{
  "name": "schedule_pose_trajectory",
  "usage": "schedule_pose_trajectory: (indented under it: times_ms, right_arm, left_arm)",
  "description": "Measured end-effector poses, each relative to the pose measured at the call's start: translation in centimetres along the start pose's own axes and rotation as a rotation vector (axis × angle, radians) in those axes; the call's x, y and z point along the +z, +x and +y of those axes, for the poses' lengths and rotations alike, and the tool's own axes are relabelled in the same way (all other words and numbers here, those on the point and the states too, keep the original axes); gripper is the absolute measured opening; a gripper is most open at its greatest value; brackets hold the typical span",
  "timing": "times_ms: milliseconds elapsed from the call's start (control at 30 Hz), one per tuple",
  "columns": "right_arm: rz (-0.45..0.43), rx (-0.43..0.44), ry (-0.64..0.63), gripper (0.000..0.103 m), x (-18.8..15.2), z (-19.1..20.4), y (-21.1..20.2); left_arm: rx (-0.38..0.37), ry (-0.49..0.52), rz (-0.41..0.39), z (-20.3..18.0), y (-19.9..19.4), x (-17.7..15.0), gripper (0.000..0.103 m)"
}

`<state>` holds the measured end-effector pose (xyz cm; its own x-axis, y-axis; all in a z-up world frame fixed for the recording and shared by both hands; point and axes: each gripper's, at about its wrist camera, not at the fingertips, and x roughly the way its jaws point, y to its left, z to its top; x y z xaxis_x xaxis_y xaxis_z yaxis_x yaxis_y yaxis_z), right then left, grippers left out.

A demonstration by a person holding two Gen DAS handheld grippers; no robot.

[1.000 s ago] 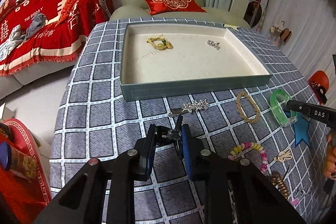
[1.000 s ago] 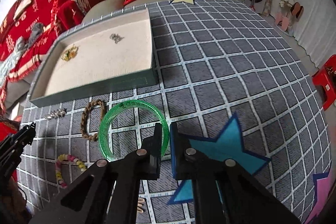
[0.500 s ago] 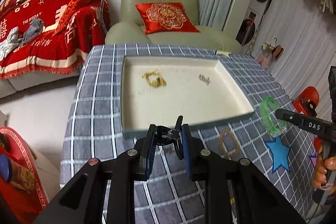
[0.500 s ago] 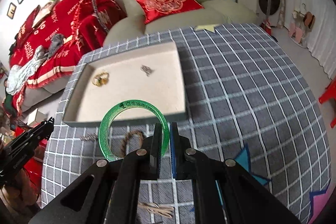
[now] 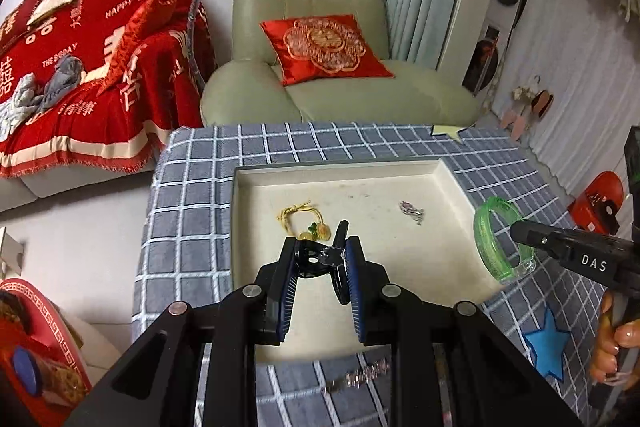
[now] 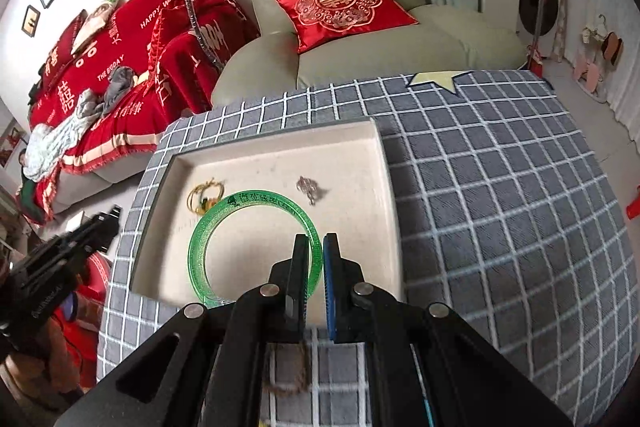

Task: Organize jewelry
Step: 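Lower the clip and bangle into the white tray and open both tools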

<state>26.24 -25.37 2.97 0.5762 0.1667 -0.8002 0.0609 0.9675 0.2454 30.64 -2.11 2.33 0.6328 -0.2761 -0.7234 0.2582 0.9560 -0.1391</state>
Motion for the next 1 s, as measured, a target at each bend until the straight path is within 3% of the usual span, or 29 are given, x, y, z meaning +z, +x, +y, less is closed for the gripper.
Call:
schedule_pose_trajectory:
  times_ms: [233, 533, 1000]
  right_arm:
    - [0.028, 0.027, 0.045, 0.008, 2.6, -0.5, 5.0]
    - [0.081, -0.003, 0.089, 0.008, 3.2, -1.7, 10.8]
    - [0.102, -0.05, 0.033, 0.01, 3.2, -1.3, 12.4]
  left_arm:
    - [0.04, 0.002, 0.06, -0.5, 5.6, 2.0, 0.039]
    - [0.087, -0.007, 0.129, -0.3, 11.3, 2.0, 0.039]
    - [0.137, 0.086, 0.143, -2.3, 13.2, 1.5, 0.04]
